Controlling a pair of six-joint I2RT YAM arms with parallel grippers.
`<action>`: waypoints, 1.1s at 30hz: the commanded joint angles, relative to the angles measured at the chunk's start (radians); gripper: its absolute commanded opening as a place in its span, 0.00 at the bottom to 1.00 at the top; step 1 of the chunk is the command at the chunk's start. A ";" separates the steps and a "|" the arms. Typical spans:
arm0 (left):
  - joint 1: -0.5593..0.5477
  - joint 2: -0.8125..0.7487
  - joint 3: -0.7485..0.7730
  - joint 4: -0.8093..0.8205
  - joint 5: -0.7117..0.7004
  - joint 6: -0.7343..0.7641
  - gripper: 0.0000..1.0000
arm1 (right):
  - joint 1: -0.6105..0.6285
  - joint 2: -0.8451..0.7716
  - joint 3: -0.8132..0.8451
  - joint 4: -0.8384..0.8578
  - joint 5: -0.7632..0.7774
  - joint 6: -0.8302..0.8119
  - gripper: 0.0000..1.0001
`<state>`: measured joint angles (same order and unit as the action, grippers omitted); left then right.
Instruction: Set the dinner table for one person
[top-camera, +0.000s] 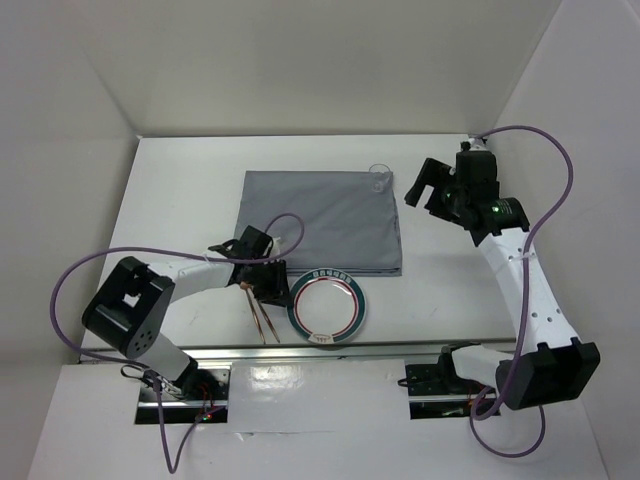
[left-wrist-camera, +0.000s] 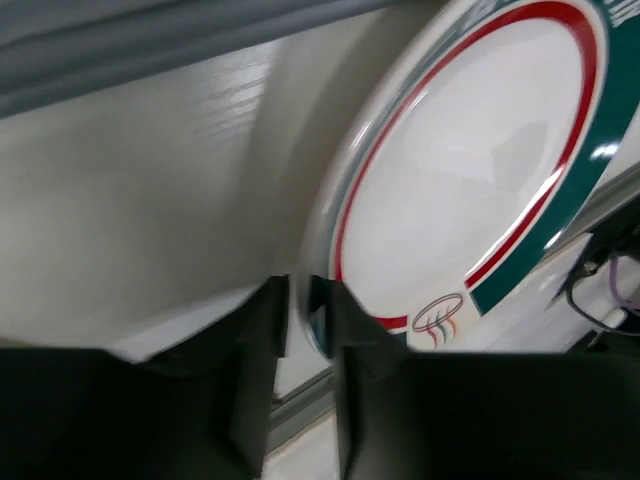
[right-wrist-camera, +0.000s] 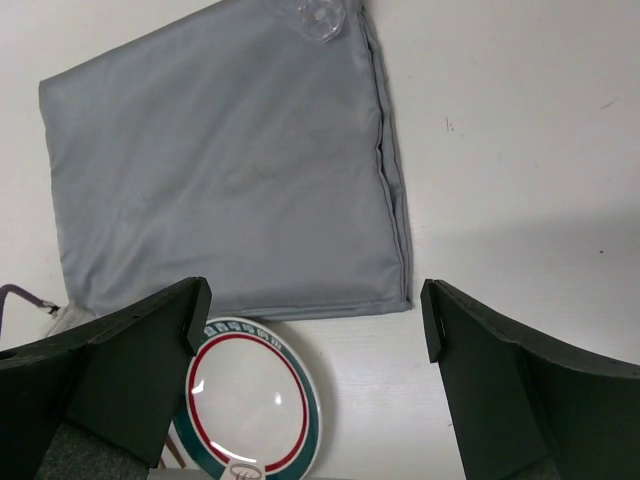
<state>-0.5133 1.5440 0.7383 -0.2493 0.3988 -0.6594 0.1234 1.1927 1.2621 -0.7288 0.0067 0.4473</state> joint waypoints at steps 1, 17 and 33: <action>-0.002 0.011 -0.008 0.052 0.051 0.000 0.27 | -0.007 -0.028 -0.006 -0.018 0.018 -0.012 1.00; 0.137 -0.081 0.527 -0.374 0.005 0.115 0.00 | -0.007 -0.065 0.003 -0.049 0.045 -0.021 1.00; 0.292 0.461 0.855 -0.107 0.252 -0.063 0.00 | -0.016 -0.076 -0.017 -0.078 0.082 -0.030 1.00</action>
<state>-0.2241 2.0014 1.5188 -0.4385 0.5858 -0.6838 0.1139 1.1431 1.2491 -0.7910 0.0654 0.4278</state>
